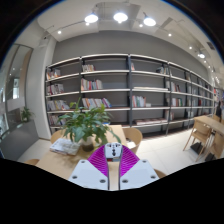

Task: Unplug charger

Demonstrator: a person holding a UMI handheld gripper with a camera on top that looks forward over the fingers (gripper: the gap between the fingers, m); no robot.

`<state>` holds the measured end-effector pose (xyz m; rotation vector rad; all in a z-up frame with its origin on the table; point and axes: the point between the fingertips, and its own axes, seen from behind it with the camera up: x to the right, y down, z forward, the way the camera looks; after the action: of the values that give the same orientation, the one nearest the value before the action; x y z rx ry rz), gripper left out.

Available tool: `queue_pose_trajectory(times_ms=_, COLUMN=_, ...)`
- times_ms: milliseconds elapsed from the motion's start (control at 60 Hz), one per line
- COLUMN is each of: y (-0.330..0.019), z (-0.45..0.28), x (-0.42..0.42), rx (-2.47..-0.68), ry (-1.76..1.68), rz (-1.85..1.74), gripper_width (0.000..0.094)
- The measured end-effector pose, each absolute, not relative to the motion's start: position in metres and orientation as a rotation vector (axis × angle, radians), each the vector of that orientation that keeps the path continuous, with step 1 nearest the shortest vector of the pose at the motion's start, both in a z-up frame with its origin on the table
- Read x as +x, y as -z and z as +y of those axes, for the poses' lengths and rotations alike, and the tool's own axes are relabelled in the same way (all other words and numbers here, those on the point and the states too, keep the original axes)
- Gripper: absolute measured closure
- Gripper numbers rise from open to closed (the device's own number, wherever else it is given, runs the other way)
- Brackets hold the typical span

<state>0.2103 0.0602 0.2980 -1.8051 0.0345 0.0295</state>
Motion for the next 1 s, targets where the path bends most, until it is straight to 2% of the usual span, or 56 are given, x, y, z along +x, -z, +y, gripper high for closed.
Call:
queue_pose_trajectory(times_ms=33, y=-0.295, z=0.059, x=0.23, rx=-1.804, ry=0.023, rz=0.032, gripper_width=0.0826)
queue_pose_trajectory(times_ms=83, y=-0.27, z=0.056, x=0.25, rx=-1.832, ry=0.054, rz=0.04, gripper_width=0.0817)
queue_pose_trajectory(times_ms=217, y=-0.171, z=0.05, x=0.295, rx=-2.019, ry=0.045, rz=0.078, gripper_width=0.0815)
queue_pose_trajectory(times_ms=233, y=-0.143, z=0.041, x=0.295, rx=-2.034, ry=0.051, rz=0.074, gripper_width=0.0814)
queue_pose_trajectory(times_ms=250, y=-0.143, z=0.042, x=0.301, rx=-2.057, ry=0.05, rz=0.069, gripper_width=0.0815)
queue_pose_trajectory(times_ms=350, y=-0.086, z=0.038, x=0.298, rx=-2.144, ry=0.048, rz=0.038, gripper_width=0.0804)
queue_pose_trajectory(times_ms=500, y=-0.043, z=0.029, x=0.285, rx=-2.23, ry=-0.006, rz=0.001, gripper_width=0.0803)
queue_pose_trajectory(times_ms=517, y=-0.038, z=0.028, x=0.283, rx=-2.241, ry=-0.007, rz=-0.005, gripper_width=0.0751)
queue_pose_trajectory(times_ms=583, y=-0.024, z=0.022, x=0.275, rx=-2.267, ry=0.006, rz=-0.038, gripper_width=0.0745)
queue_pose_trajectory(times_ms=700, y=-0.012, z=0.012, x=0.281, rx=-2.322, ry=0.075, rz=-0.053, gripper_width=0.065)
queue_pose_trajectory(times_ms=783, y=-0.02, z=0.005, x=0.276, rx=-2.318, ry=0.079, rz=-0.076, gripper_width=0.0402)
queue_pose_trajectory(times_ms=867, y=-0.05, z=0.002, x=0.271, rx=-2.262, ry=0.061, rz=-0.055, gripper_width=0.0293)
queue_pose_trajectory(times_ms=1000, y=-0.127, z=-0.014, x=0.264, rx=-2.157, ry=0.07, rz=-0.029, gripper_width=0.0281)
